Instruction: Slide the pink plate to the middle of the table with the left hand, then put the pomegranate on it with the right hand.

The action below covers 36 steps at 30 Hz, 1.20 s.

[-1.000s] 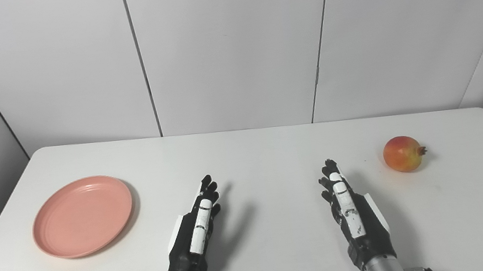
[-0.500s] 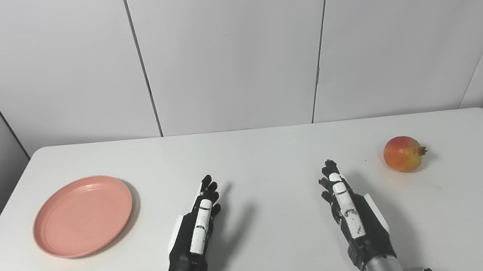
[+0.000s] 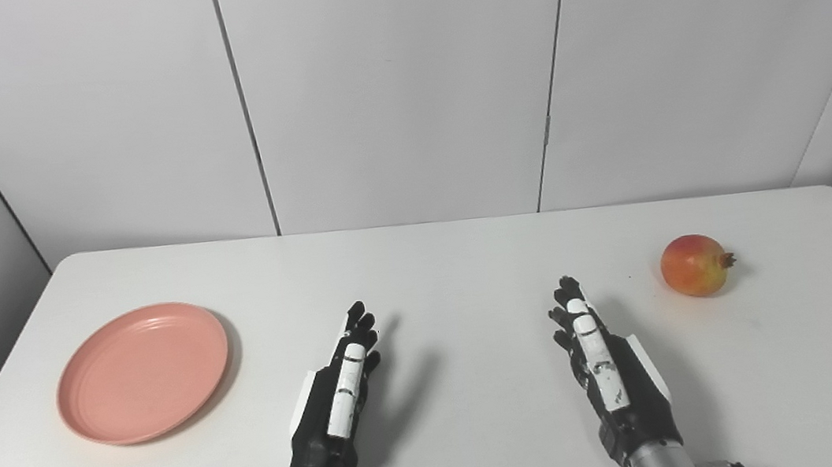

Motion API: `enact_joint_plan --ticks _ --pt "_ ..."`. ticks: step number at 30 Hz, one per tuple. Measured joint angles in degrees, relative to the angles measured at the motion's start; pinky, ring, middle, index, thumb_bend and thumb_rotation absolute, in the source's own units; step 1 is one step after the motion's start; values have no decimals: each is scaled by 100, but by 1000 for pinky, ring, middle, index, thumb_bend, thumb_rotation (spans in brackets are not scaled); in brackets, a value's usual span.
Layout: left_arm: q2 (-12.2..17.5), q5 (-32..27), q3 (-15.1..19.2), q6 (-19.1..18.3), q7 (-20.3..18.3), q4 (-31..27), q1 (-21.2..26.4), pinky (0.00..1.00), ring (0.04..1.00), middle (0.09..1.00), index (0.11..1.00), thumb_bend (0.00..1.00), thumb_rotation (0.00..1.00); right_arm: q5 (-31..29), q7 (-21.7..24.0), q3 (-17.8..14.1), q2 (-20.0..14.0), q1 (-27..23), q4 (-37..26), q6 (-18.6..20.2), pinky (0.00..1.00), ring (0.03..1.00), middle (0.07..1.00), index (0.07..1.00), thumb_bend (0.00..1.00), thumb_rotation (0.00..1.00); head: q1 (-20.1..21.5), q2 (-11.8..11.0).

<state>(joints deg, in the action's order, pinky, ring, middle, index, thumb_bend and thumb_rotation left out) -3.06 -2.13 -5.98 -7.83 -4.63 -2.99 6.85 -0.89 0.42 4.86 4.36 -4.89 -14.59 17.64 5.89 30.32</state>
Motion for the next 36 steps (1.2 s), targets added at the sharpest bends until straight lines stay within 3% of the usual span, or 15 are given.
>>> enact_joint_plan --ticks 36 --pt "-1 0 -2 43 -3 25 0 1000 1000 1000 1000 422 1000 -19 5 -1 -6 0 40 -1 1000 984 991 991 273 1000 -52 -96"
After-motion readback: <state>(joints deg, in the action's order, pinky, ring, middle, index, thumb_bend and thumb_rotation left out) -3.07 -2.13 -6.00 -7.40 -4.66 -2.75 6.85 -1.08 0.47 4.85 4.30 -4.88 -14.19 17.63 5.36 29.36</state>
